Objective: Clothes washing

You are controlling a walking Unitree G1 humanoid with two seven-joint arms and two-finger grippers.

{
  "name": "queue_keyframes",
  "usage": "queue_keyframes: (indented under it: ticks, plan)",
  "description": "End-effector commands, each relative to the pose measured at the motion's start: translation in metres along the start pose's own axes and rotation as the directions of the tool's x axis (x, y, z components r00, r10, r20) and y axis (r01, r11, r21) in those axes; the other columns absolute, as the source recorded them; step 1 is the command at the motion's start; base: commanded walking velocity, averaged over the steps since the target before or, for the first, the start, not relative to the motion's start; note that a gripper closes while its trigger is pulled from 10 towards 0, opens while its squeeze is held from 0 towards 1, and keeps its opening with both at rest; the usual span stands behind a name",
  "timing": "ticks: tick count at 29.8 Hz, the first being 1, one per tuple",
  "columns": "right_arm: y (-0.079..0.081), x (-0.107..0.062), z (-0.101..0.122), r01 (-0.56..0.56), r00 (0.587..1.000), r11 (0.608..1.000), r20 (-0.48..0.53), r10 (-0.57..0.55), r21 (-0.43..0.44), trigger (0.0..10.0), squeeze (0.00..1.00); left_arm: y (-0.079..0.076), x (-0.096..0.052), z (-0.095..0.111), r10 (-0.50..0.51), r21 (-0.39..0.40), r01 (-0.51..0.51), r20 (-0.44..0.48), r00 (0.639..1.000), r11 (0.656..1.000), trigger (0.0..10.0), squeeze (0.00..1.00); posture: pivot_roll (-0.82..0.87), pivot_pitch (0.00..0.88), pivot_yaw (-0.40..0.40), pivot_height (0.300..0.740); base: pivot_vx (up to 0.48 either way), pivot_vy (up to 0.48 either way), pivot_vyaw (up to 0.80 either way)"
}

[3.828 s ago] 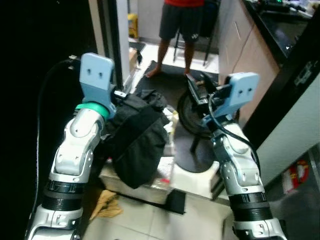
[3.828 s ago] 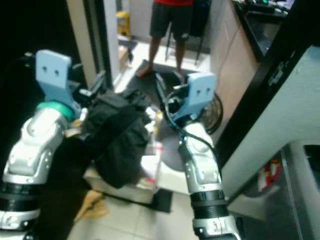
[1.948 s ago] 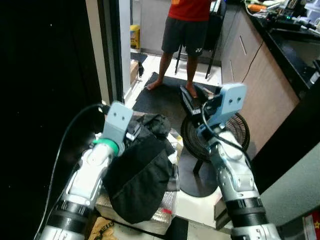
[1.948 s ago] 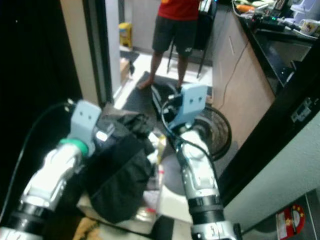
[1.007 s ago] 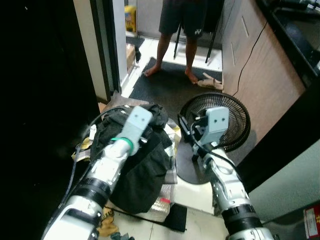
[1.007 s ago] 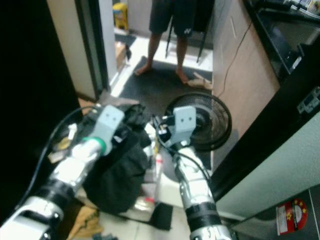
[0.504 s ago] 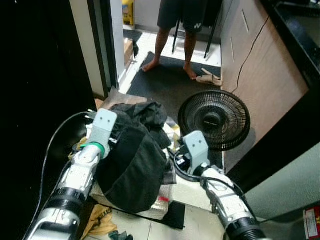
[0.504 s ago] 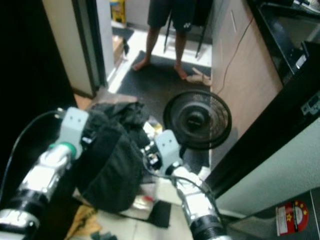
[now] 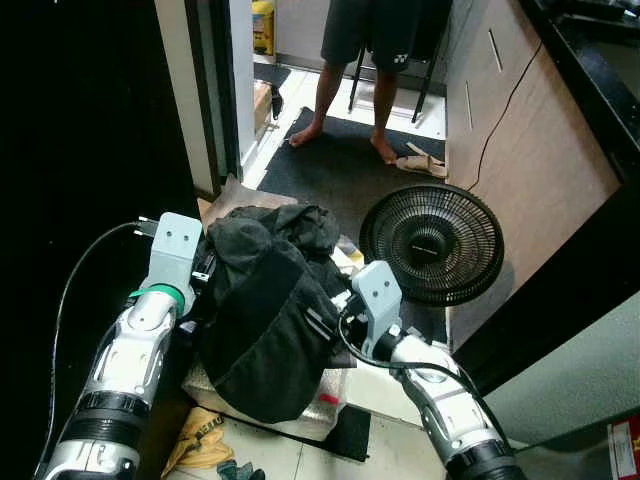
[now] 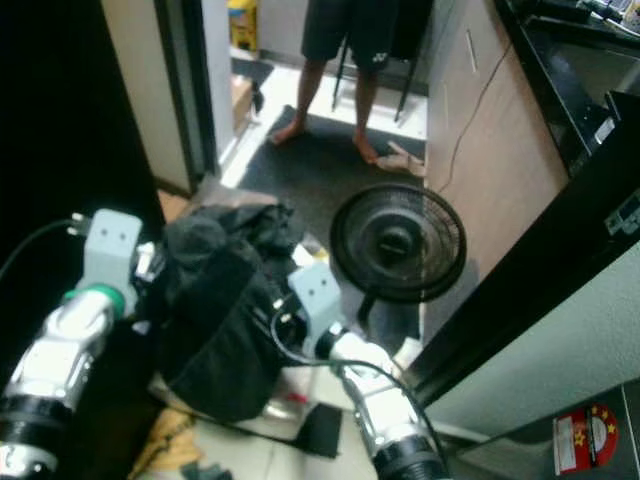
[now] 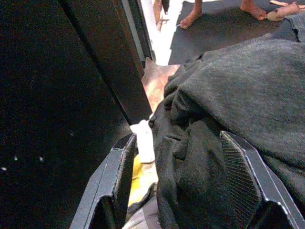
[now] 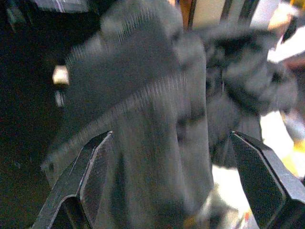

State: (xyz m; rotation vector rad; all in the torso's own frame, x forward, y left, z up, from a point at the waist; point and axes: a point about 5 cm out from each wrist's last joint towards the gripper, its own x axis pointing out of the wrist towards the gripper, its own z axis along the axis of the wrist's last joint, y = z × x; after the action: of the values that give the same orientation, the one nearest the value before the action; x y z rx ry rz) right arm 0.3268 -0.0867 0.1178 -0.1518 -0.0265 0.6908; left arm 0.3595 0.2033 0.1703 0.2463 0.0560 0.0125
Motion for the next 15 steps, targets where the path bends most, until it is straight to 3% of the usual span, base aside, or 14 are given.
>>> queue_keyframes:
  ticks: [1, 2, 3, 15]
  plan:
    - [0.001, -0.003, -0.008, -0.007, 0.999, 1.000, -0.033, 0.007, -0.005, 10.0, 1.00, 0.000, -0.002, -0.007, 0.006, -0.005, -0.006, -0.029, 1.000, 1.000, 10.0, 0.00, 0.06, 0.151, -0.038, 0.740, 0.000, 0.000, 0.00]
    - [0.000, -0.001, -0.010, -0.002, 0.999, 1.000, -0.036, 0.003, 0.024, 10.0, 0.29, 0.002, -0.002, -0.006, 0.011, -0.005, -0.012, -0.028, 1.000, 1.000, 10.0, 0.00, 0.06, 0.144, -0.039, 0.740, 0.000, 0.000, 0.00]
    - [0.000, 0.002, -0.011, -0.007, 0.999, 0.999, -0.045, 0.008, 0.034, 10.0, 0.00, 0.004, -0.002, -0.005, 0.019, -0.004, -0.019, -0.027, 0.999, 1.000, 10.0, 0.00, 0.06, 0.144, -0.039, 0.740, 0.000, 0.000, 0.00]
    - [0.004, 0.029, 0.000, -0.033, 0.998, 0.999, -0.052, 0.034, 0.011, 10.0, 0.00, 0.010, -0.004, -0.004, 0.049, -0.003, -0.049, -0.035, 0.998, 0.999, 10.0, 0.00, 0.09, 0.138, -0.044, 0.740, 0.000, 0.000, 0.00]
